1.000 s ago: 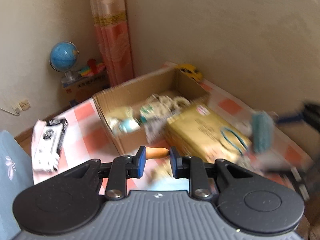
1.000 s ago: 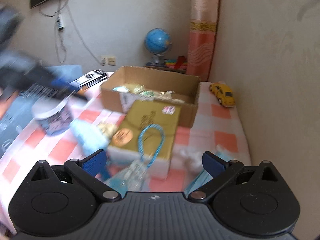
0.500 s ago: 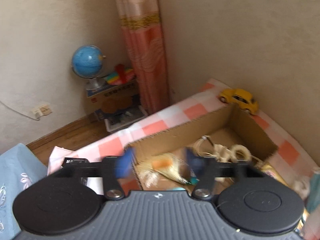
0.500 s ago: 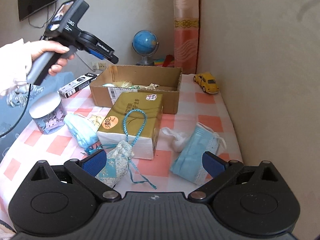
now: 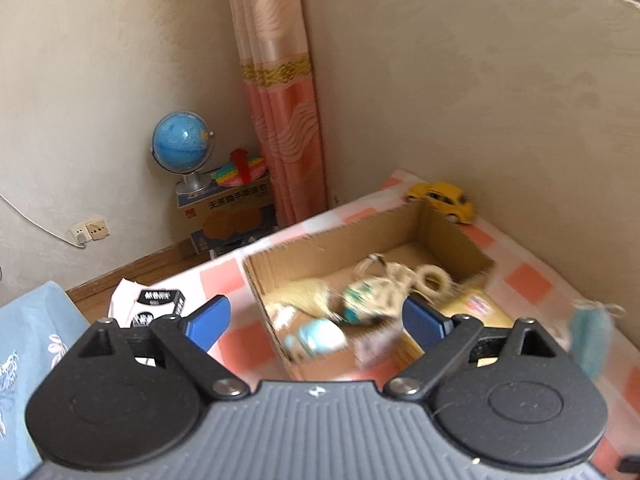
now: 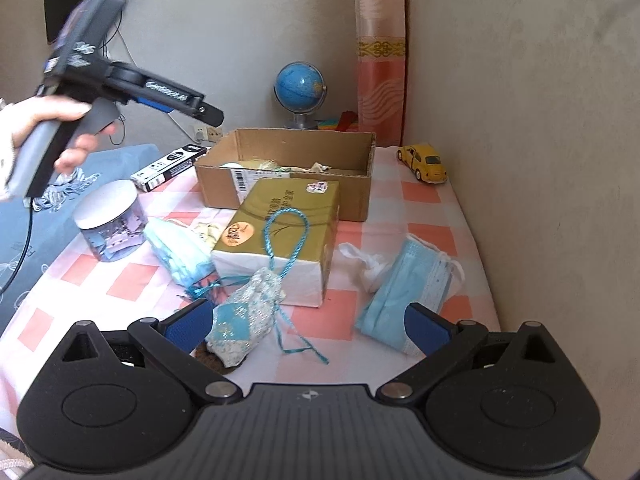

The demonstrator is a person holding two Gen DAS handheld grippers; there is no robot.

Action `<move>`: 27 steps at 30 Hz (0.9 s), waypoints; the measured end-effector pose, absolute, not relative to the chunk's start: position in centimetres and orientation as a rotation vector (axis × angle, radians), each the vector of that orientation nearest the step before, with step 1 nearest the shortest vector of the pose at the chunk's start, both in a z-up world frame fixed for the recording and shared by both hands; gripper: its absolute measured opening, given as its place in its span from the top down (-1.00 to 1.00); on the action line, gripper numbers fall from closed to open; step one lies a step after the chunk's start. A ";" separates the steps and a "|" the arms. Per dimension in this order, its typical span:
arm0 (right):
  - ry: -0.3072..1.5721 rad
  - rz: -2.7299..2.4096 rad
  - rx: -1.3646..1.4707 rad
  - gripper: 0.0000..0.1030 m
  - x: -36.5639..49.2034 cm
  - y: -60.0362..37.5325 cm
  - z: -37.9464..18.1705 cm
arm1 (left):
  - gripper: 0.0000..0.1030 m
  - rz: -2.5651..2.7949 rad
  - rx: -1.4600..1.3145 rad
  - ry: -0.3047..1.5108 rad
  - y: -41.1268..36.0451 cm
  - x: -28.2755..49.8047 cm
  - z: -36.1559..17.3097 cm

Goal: Organize soft objects
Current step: 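Withdraw both tools from the box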

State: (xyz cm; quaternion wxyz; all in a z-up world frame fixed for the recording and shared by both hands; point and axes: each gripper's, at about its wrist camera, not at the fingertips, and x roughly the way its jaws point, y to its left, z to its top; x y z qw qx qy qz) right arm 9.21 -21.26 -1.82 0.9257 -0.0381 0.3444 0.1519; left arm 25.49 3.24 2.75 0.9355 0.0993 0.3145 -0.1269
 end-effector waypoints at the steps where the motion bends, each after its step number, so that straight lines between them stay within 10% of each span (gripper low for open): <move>1: 0.705 0.311 -0.081 -1.00 9.0 -21.2 -1.8 | -0.82 -0.264 0.204 0.639 3.1 24.5 2.8; 27: 0.806 0.228 -0.086 -1.00 6.7 -24.8 -6.8 | -0.95 -0.377 0.180 0.712 -4.0 11.7 -2.9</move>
